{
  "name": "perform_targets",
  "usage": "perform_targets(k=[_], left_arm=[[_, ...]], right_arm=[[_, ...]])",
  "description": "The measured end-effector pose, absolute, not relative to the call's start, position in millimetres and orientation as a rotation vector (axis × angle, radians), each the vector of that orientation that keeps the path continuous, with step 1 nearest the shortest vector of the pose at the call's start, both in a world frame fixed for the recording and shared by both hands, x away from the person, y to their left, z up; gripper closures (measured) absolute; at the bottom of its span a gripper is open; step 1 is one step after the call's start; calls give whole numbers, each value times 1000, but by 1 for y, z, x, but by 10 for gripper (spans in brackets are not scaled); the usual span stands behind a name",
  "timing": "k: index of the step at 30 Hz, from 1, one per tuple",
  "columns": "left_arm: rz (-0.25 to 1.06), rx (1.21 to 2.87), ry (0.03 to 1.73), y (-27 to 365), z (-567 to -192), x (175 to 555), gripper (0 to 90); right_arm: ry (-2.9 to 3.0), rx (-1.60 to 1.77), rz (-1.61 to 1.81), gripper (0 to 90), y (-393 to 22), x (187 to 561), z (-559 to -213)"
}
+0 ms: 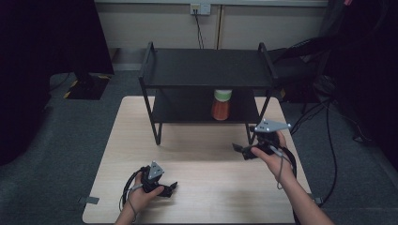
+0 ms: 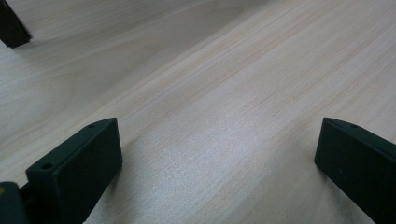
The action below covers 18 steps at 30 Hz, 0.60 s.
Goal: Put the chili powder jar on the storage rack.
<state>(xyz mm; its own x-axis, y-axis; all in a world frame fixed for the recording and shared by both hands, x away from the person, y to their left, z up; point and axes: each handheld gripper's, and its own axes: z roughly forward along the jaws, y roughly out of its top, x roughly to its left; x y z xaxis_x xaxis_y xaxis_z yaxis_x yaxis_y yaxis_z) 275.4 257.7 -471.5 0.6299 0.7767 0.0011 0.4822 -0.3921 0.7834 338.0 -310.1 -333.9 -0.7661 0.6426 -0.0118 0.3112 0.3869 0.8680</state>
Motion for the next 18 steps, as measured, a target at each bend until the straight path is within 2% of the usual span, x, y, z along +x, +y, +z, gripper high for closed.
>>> perform_targets(k=[11, 18], left_arm=[[478, 2064, 986, 257, -471, 274, 0], [478, 2062, 993, 255, -471, 273, 0]], right_arm=[[2412, 824, 1276, 0, -355, 313, -388], [2503, 816, 1165, 2, -364, 320, -412]])
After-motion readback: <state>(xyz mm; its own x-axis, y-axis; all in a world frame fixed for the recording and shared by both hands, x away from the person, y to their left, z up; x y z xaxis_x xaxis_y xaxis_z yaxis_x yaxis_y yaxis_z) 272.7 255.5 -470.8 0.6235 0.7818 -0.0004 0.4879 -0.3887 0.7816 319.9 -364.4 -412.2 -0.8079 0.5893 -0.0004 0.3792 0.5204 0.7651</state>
